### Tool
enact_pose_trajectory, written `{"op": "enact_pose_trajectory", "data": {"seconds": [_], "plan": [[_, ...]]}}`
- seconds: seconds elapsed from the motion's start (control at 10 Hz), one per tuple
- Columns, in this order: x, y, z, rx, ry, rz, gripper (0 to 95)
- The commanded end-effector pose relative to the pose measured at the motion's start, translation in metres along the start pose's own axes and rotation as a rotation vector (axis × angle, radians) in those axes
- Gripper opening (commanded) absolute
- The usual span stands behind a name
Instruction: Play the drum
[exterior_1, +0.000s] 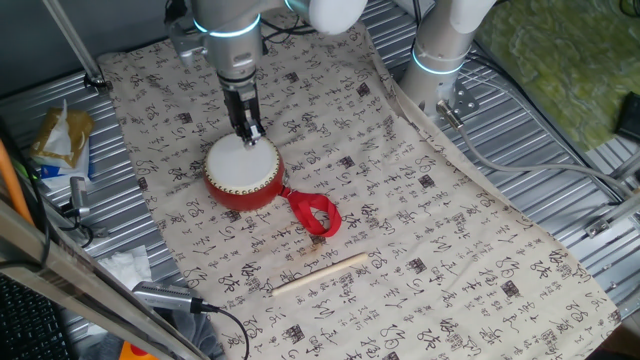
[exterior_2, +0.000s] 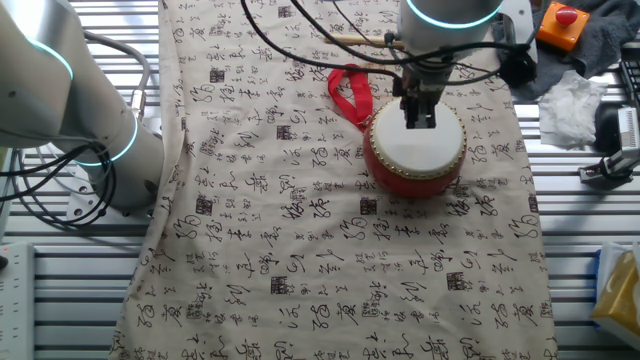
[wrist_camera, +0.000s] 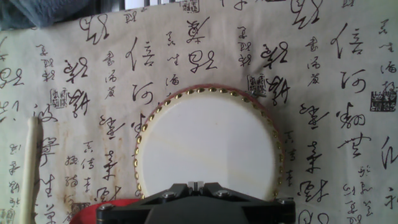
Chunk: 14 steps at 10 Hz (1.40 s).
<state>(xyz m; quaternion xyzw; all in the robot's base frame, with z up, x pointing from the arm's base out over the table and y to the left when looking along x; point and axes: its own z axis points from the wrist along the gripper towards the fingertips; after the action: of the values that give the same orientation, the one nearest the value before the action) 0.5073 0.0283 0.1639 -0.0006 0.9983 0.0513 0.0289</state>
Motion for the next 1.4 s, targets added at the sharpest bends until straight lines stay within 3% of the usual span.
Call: {"op": "enact_pose_trajectory", "data": {"seconds": [0.1, 0.4, 0.7, 0.9, 1.2, 1.4], "plan": [[-0.0014, -0.0001, -0.0002, 0.005, 0.000, -0.004, 0.0], [-0.0010, -0.0002, -0.0002, 0.016, 0.006, -0.019, 0.0], [-0.0009, -0.0002, -0.0001, 0.097, 0.036, -0.036, 0.0], [-0.0009, -0.0002, -0.0001, 0.102, 0.042, -0.045, 0.0], [-0.0009, -0.0002, 0.0000, 0.111, 0.034, -0.039, 0.0], [-0.0009, -0.0002, 0.0000, 0.127, 0.008, -0.060, 0.0]]}}
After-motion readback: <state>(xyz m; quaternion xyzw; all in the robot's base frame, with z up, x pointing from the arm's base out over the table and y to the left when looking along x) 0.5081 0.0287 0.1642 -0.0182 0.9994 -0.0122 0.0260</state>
